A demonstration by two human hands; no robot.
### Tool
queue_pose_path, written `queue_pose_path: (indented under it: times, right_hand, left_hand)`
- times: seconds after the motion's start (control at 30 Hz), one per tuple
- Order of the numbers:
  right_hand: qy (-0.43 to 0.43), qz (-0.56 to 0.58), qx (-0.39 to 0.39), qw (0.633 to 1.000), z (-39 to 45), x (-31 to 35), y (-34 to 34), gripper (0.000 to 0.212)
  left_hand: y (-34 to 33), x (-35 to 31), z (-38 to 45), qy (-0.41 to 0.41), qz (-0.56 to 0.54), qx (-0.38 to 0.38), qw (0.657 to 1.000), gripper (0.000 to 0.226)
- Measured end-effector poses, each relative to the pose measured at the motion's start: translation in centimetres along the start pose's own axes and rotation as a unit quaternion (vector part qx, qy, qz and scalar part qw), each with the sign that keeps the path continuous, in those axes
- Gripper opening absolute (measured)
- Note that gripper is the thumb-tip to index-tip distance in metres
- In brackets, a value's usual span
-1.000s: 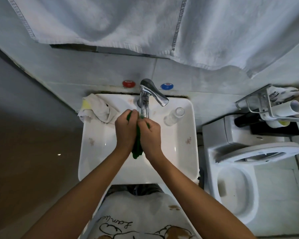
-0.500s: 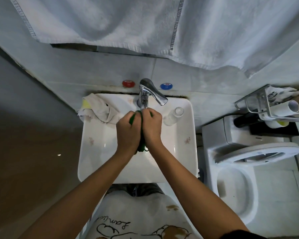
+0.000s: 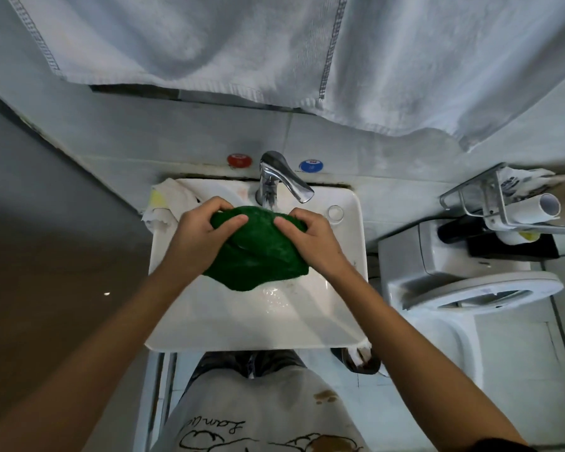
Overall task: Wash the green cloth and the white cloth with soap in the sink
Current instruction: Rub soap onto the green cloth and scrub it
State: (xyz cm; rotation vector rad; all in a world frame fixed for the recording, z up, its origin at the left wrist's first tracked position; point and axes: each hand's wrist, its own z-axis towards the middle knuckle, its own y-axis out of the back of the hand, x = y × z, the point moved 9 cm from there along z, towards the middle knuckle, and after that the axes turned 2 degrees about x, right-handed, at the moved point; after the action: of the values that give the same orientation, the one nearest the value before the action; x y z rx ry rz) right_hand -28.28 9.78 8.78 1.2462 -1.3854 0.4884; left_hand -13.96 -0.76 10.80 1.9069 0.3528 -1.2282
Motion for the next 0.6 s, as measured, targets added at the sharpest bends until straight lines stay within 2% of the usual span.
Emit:
queue_pose_path:
  times: [0.13,0.23,0.3,0.37,0.47,0.53,0.6]
  right_hand:
    - [0.022,-0.097,0.149,0.984,-0.3,0.0,-0.8,0.023]
    - [-0.002,-0.137,0.214,0.967,-0.2,-0.5,-0.5,0.027]
    - [-0.014,-0.206,0.247,0.947,-0.1,-0.8,-0.4,0.024]
    - [-0.017,-0.288,0.266,0.92,-0.1,-1.2,-0.4,0.017]
    - [-0.001,-0.367,0.256,0.894,0.1,-1.7,-0.4,0.027]
    - [0.002,-0.344,0.258,0.903,0.0,-2.2,-0.8,0.027]
    - [-0.008,-0.289,0.26,0.921,-0.3,-2.5,-1.1,0.029]
  left_hand:
    - [-0.4,0.2,0.5,0.015,0.03,0.116,0.993,0.011]
    - [-1.0,0.3,0.5,0.008,0.049,0.186,0.981,0.018]
    - [-1.6,0.5,0.3,0.006,0.058,0.222,0.973,0.025]
    - [-2.3,1.2,0.2,0.013,0.09,0.249,0.964,0.028]
    - [-3.1,2.2,0.3,0.029,0.172,0.27,0.947,0.025]
    - [-3.6,2.3,0.4,0.018,0.221,0.282,0.933,0.007]
    - [-4.0,2.4,0.3,0.01,0.239,0.293,0.926,0.014]
